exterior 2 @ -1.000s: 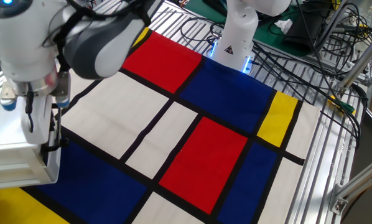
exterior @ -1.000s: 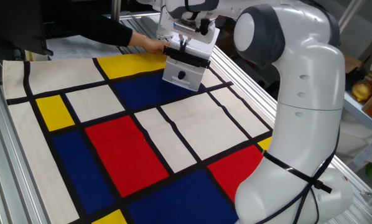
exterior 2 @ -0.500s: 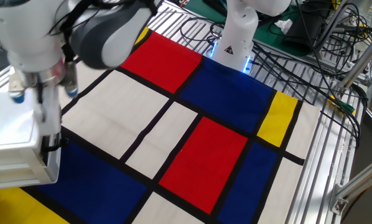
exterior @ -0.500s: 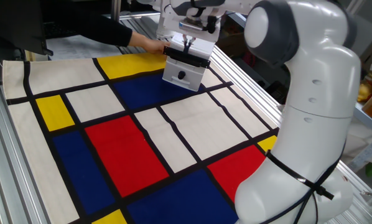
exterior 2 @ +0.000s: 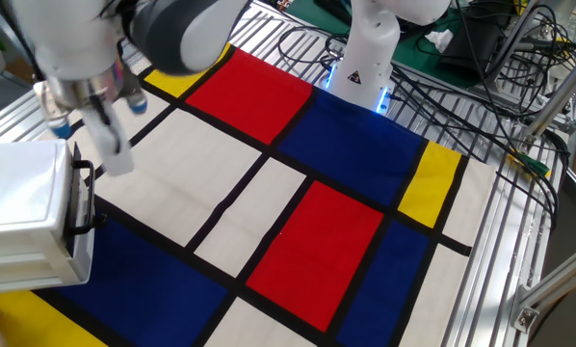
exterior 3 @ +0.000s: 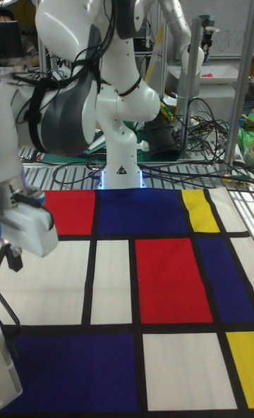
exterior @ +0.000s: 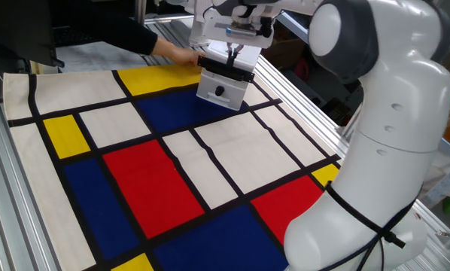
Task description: Use the gripper to push and close the drawer
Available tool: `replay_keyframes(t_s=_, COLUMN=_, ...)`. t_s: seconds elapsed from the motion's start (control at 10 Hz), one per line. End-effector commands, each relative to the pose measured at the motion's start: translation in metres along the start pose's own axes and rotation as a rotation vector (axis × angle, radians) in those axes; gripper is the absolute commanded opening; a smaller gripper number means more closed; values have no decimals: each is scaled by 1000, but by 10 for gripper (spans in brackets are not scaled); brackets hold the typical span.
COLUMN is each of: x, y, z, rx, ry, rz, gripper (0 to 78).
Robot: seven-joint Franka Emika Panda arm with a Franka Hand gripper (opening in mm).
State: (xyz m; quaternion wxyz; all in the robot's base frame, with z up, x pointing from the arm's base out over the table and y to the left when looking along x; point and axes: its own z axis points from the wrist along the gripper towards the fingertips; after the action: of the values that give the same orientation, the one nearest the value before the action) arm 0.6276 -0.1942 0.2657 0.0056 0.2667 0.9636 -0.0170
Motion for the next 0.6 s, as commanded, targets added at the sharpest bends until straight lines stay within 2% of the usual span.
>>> replay_keyframes(t_s=0.1, x=47, y=-20, z=-35, rx=33, ry=-1, rz=-236, gripper=0)
replay_keyframes(t_s=0.2, x=49, y=-21, z=-35, rx=28, ry=-5, rz=-241, gripper=0)
replay_keyframes(t_s=0.3, x=64, y=-27, z=-31, rx=15, ry=-43, rz=-284, gripper=0)
replay_keyframes(t_s=0.4, x=70, y=-28, z=-31, rx=14, ry=-54, rz=-294, gripper=0)
replay_keyframes(t_s=0.5, x=82, y=-30, z=-35, rx=10, ry=-45, rz=-311, gripper=0)
replay_keyframes(t_s=0.6, x=88, y=-30, z=-40, rx=-4, ry=-38, rz=-305, gripper=0)
